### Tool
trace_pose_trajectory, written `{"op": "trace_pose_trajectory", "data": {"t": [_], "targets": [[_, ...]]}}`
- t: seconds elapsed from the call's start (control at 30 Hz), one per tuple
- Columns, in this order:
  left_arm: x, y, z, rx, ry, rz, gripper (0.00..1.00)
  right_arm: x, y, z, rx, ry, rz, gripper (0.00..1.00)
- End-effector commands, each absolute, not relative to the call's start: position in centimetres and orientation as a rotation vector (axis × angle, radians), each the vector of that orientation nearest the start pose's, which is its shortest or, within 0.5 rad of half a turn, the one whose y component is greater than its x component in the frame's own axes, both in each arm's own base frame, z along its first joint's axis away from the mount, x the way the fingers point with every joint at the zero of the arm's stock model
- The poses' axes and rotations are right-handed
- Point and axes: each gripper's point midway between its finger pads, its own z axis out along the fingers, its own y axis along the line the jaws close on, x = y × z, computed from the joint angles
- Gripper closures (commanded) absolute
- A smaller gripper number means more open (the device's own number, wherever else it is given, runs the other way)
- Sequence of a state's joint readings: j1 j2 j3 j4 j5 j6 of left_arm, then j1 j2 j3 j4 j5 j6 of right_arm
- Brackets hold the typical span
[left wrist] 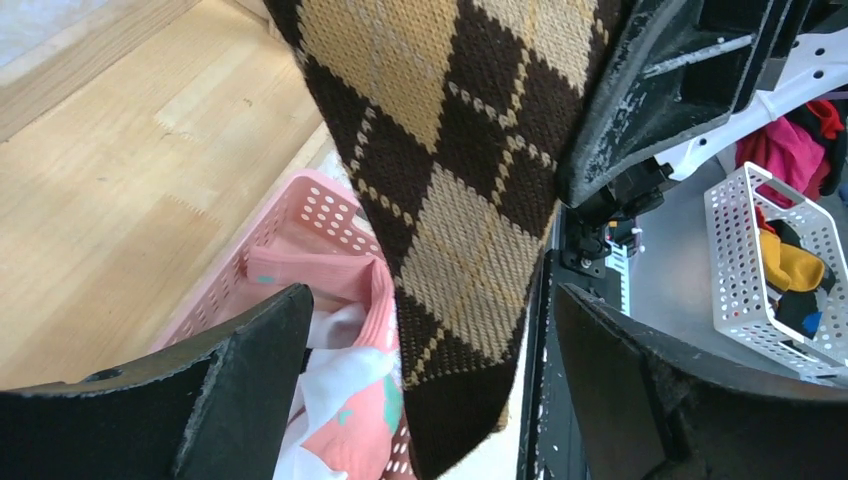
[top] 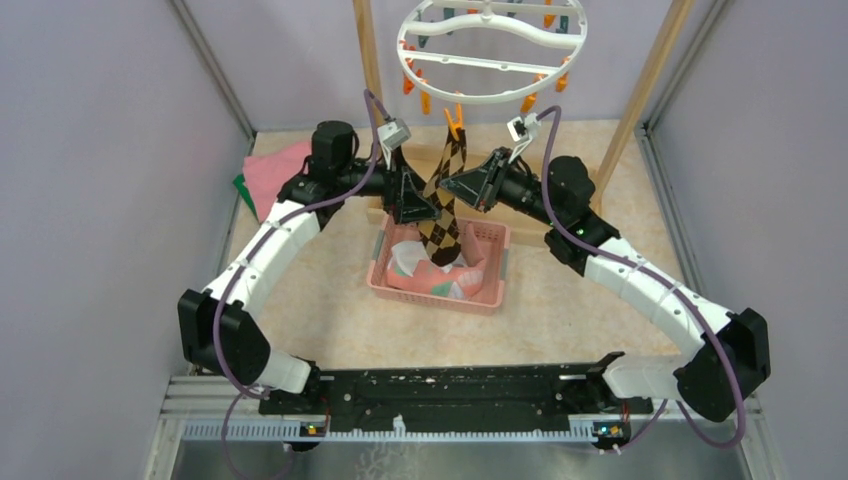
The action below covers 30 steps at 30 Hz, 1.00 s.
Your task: Remove the socks clipped to the hanger
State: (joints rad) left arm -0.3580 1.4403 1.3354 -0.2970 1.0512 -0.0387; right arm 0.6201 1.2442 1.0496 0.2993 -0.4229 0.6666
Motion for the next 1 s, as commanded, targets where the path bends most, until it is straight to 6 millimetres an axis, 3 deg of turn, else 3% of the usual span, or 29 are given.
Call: {"op": "trace_pose_trajectory", "data": {"t": [0.0,0.07,0.1,0.17,0.23,0.37,0.53,0.77,0.97], "targets": [[29.5,-27.7,34.3,1.018,1.557,-1.263,0.11,27.4,32.1,40.5,-0.375,1.487,1.37,0.91],[29.4,-27.8,34.4,1.022,1.546,-1.274,0.39,27.5,32.2,40.3,-0.38,1.5,1.367,0.86],[29.4,-27.8,34.4,1.018,1.547,-1.267,0.63,27.5,32.2,40.2,-0.383,1.504,1.361,0.81],[29.5,-27.8,34.4,1.012,1.55,-1.248,0.97,28.1,32.0,40.5,-0.374,1.503,1.321,0.6],[29.3,-27.8,34.5,1.013,1.542,-1.227,1.0,29.1,31.2,40.7,-0.339,1.517,1.238,0.42],[28.7,-28.2,34.6,1.026,1.543,-1.217,1.0,31.8,29.6,42.2,-0.277,1.511,1.047,0.28],[28.1,-28.5,34.7,1.037,1.542,-1.224,1.0,34.3,28.9,44.1,-0.258,1.488,0.905,0.27],[27.4,-28.5,35.3,1.048,1.532,-1.234,1.0,36.4,29.7,45.7,-0.306,1.467,0.826,0.29],[27.0,-28.4,35.4,1.055,1.527,-1.237,1.0,36.6,30.8,45.1,-0.35,1.482,0.851,0.28]]}}
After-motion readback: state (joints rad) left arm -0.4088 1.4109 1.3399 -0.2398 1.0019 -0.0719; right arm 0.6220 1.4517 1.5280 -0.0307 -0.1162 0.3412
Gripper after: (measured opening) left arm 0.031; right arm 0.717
